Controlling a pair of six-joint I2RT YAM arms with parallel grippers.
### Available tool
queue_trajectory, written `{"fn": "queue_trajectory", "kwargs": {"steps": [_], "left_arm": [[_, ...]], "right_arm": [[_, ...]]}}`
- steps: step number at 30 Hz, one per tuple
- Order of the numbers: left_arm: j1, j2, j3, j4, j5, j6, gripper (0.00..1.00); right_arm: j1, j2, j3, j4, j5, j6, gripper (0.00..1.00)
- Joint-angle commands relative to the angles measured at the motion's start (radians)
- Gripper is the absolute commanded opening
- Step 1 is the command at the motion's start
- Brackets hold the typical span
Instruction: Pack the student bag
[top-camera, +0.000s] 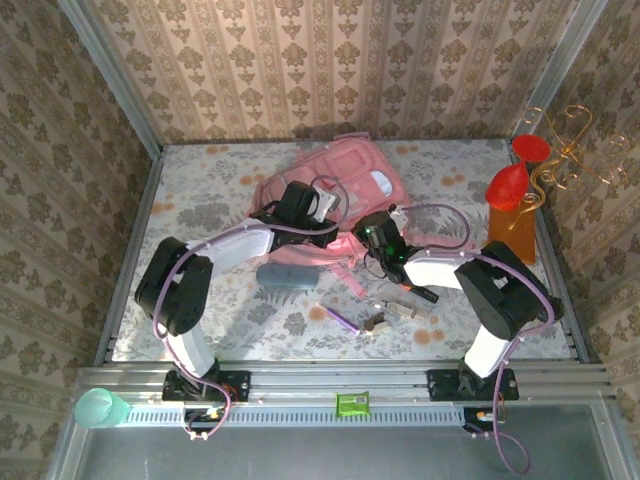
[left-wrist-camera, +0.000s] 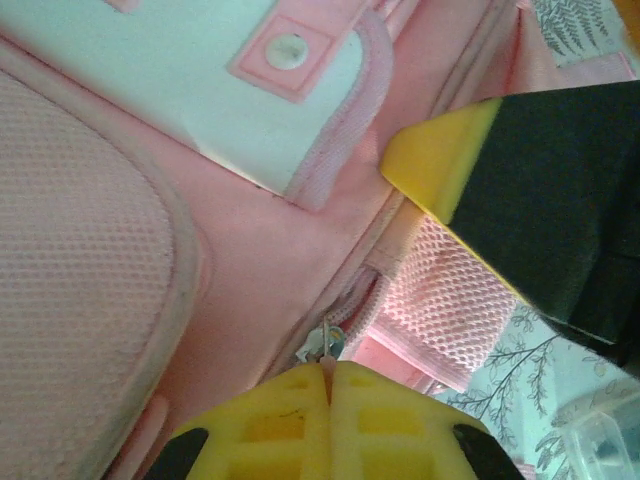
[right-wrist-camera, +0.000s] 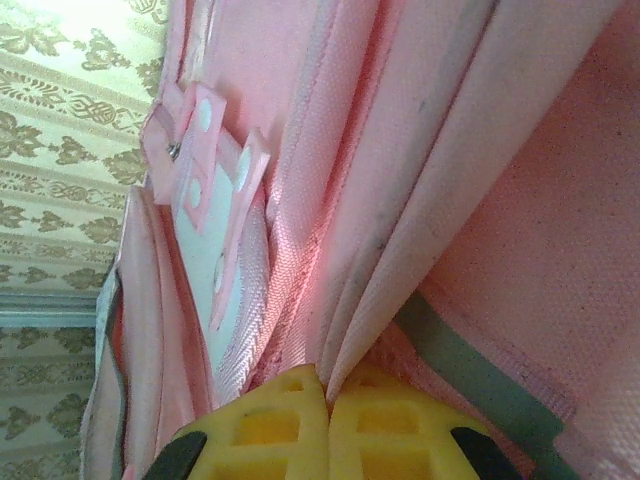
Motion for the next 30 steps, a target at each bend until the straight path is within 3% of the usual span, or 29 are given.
{"fn": "queue_trajectory", "kwargs": {"steps": [1, 6, 14, 19, 21, 24, 30], "left_arm": [[0.018, -0.085, -0.018, -0.049, -0.111, 0.086, 0.00], [0.064, -0.136, -0.097, -0.217, -0.290, 0.163, 0.00], [0.163, -0.220, -0.215, -0.234, -0.419, 0.151, 0.00], [0.179, -0.265, -0.226, -0.199, -0.348, 0.133, 0.00], [0.176, -0.293, -0.241, -0.138, -0.214, 0.113, 0.00], [0.160, -0.313, -0.245, -0.037, -0.034, 0.052, 0.00], [0.075, -0.264, -0.159, -0.063, -0.046, 0.090, 0.00]], "right_arm": [[-0.010, -0.062, -0.023, -0.024, 0.021, -0.038, 0.00], [-0.067, -0.105, -0.064, -0.096, 0.095, -0.071, 0.00], [-0.143, -0.135, -0.065, -0.128, 0.111, -0.128, 0.00], [-0.148, -0.139, -0.051, -0.161, 0.142, -0.167, 0.00], [-0.150, -0.128, -0.051, -0.141, 0.119, -0.174, 0.00], [-0.150, -0.089, -0.047, -0.030, -0.028, -0.212, 0.00], [-0.141, -0.080, -0.018, -0.042, -0.121, -0.224, 0.00]]}}
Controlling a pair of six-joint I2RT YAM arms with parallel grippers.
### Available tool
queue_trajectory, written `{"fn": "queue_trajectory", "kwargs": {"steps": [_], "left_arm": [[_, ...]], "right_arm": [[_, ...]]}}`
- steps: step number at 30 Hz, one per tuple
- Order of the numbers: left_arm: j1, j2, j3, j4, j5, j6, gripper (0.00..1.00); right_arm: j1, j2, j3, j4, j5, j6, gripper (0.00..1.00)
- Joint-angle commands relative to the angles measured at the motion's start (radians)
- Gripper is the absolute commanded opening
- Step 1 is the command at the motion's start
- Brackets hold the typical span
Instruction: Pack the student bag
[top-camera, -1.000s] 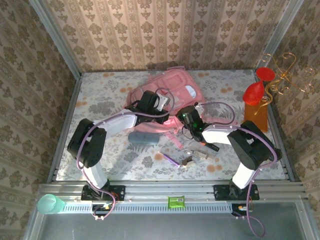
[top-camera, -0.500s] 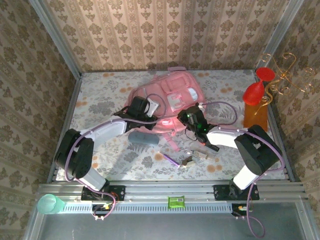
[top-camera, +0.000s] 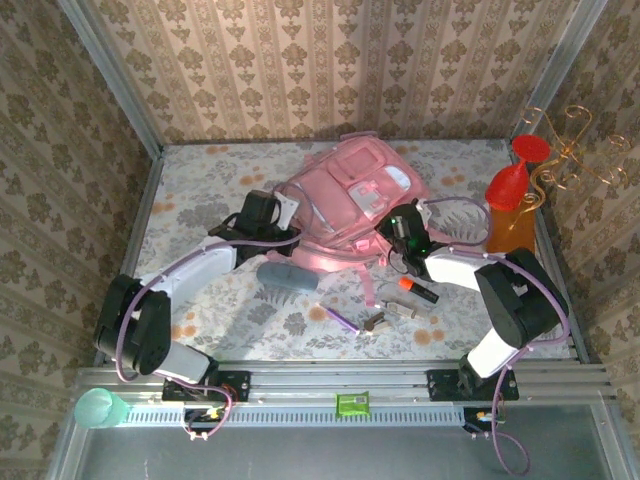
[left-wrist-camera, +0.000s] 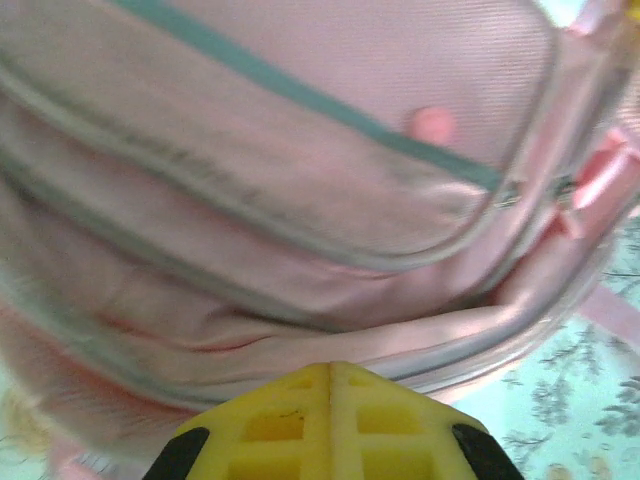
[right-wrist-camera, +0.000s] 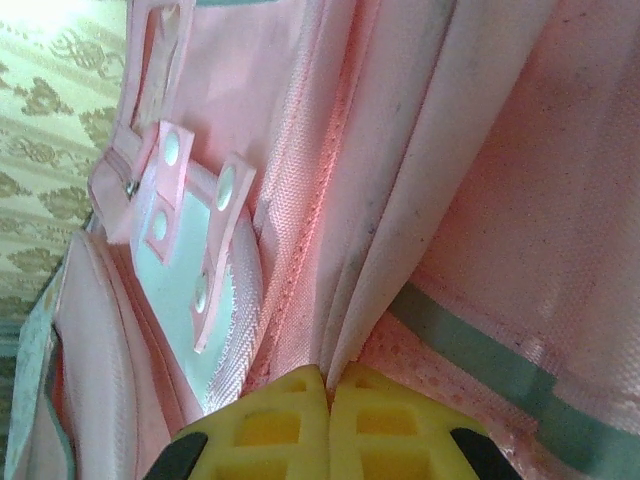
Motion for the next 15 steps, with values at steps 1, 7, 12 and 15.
{"fn": "queue_trajectory", "kwargs": {"steps": [1, 7, 12, 15], "left_arm": [[-0.056, 0.029, 0.059, 0.018, 0.036, 0.003, 0.07], [-0.145, 0.148, 0.163, -0.014, 0.040, -0.033, 0.37], [-0.183, 0.218, 0.149, 0.067, 0.060, -0.224, 0.44], [-0.209, 0.241, 0.142, 0.078, 0.050, -0.284, 0.44]], "right_arm": [[0.020, -0.004, 0.027, 0.038, -0.046, -0.040, 0.00], [0.040, -0.021, 0.042, 0.022, -0.030, -0.040, 0.00], [0.040, -0.026, 0.036, 0.037, -0.028, -0.014, 0.00], [0.041, -0.027, 0.032, 0.056, -0.039, 0.018, 0.00]]}}
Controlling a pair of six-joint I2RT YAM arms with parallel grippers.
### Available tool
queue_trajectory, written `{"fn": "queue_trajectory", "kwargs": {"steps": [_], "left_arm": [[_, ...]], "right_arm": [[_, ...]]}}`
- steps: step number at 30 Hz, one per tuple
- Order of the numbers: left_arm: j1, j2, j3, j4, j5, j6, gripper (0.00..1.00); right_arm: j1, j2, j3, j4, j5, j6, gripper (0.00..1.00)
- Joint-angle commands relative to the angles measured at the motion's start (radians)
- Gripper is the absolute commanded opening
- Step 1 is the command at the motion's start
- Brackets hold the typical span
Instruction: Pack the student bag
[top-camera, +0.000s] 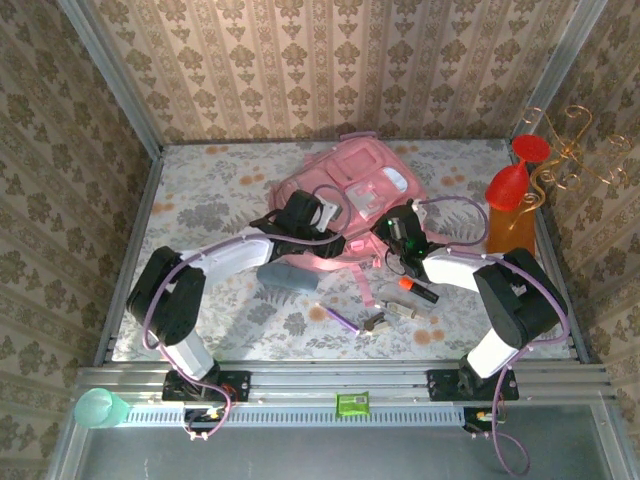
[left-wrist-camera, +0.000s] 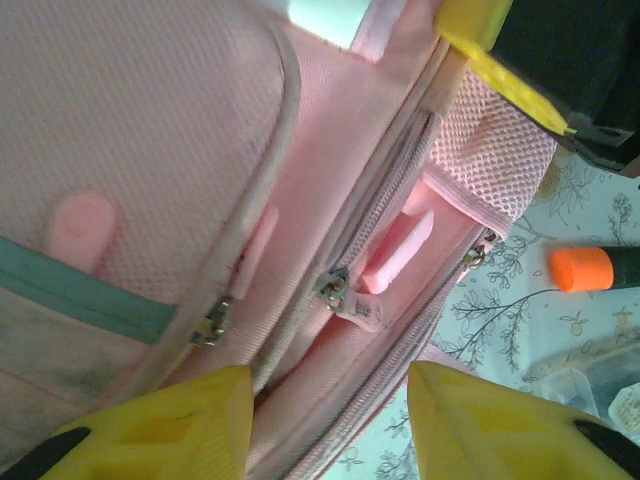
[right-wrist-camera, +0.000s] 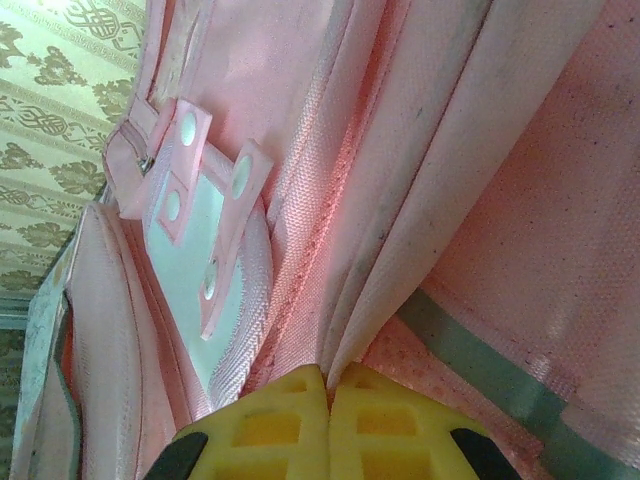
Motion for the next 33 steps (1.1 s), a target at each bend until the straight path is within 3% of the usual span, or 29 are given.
{"fn": "queue_trajectory", "kwargs": {"steps": [1, 6, 16, 20, 25, 33], "left_arm": [[-0.030, 0.025, -0.009, 0.037, 0.010, -0.121, 0.44], [-0.042, 0.077, -0.026, 0.117, 0.037, -0.188, 0.40], [-0.036, 0.166, -0.003, 0.156, -0.022, -0.185, 0.37], [-0.036, 0.170, -0.059, 0.268, -0.042, -0.194, 0.36], [-0.047, 0.179, -0.115, 0.419, -0.088, -0.248, 0.26], [-0.073, 0.185, -0.187, 0.634, -0.222, -0.329, 0.33]], "right_arm": [[0.017, -0.026, 0.030, 0.054, -0.037, 0.022, 0.00], [0.028, -0.026, 0.035, 0.058, -0.036, 0.030, 0.00], [0.038, -0.045, 0.019, 0.058, -0.029, 0.037, 0.00], [0.047, -0.041, 0.023, 0.056, -0.030, 0.039, 0.00], [0.055, -0.025, 0.029, 0.063, -0.039, 0.050, 0.00], [0.056, -0.033, 0.036, 0.047, -0.047, 0.045, 0.00]]}}
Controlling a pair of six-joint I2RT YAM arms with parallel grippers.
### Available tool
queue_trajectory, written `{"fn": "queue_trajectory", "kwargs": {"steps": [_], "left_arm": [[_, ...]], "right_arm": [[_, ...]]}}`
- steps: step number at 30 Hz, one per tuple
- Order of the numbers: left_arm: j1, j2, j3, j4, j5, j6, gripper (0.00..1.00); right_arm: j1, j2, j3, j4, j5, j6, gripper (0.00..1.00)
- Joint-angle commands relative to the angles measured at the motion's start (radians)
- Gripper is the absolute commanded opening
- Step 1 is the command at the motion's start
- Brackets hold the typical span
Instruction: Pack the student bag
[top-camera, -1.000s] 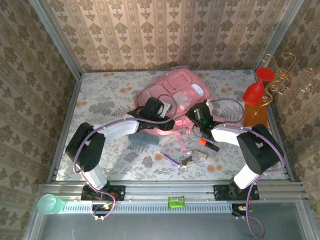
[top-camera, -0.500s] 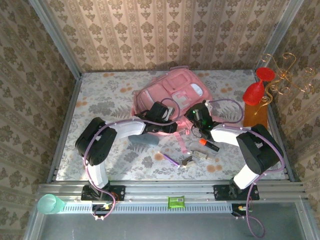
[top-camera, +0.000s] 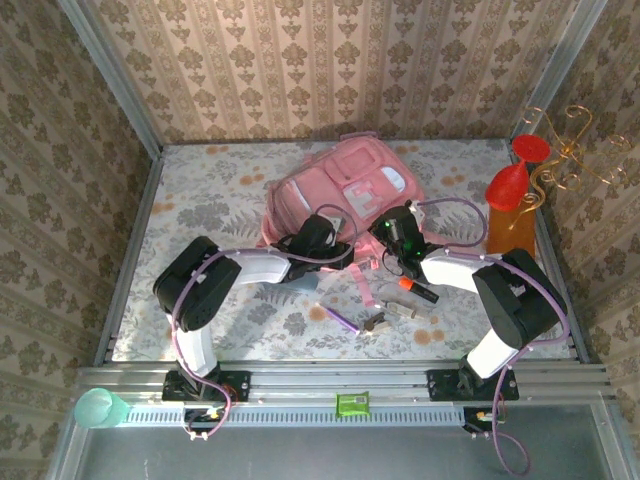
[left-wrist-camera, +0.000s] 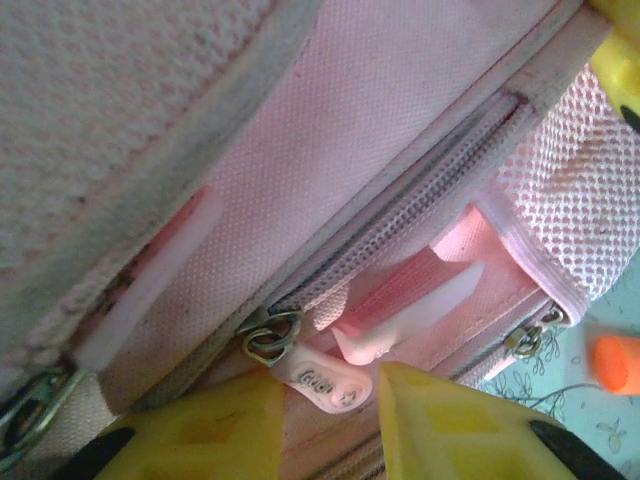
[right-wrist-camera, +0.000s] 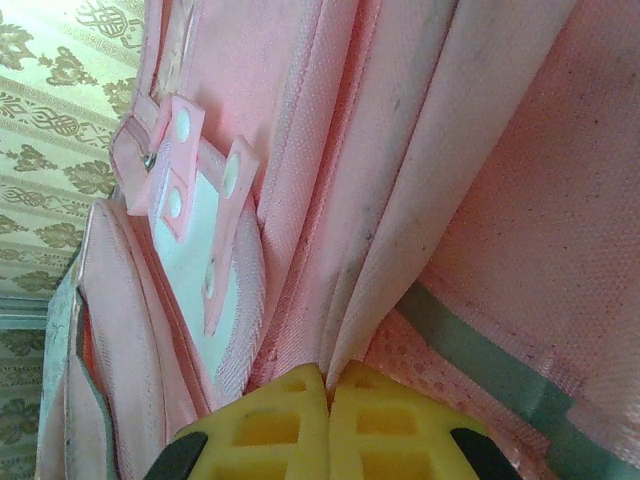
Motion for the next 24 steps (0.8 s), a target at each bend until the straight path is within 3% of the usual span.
{"fn": "queue_trajectory", "kwargs": {"steps": [1, 9, 15, 24], "left_arm": [[-0.007, 0.039, -0.023, 0.183, -0.121, -0.054, 0.33], [-0.077, 0.073, -0.024, 0.252, -0.344, -0.066, 0.33], [-0.087, 0.123, 0.004, 0.296, -0.418, -0.062, 0.33], [-0.083, 0.126, 0.008, 0.364, -0.449, 0.023, 0.08]], "right_arm": [[0.034, -0.034, 0.037, 0.039, -0.050, -0.002, 0.00], [0.033, -0.037, 0.039, 0.029, -0.060, -0.004, 0.00], [0.033, -0.045, 0.042, 0.014, -0.064, -0.014, 0.00], [0.011, -0.047, -0.006, 0.020, -0.046, -0.063, 0.00]]}}
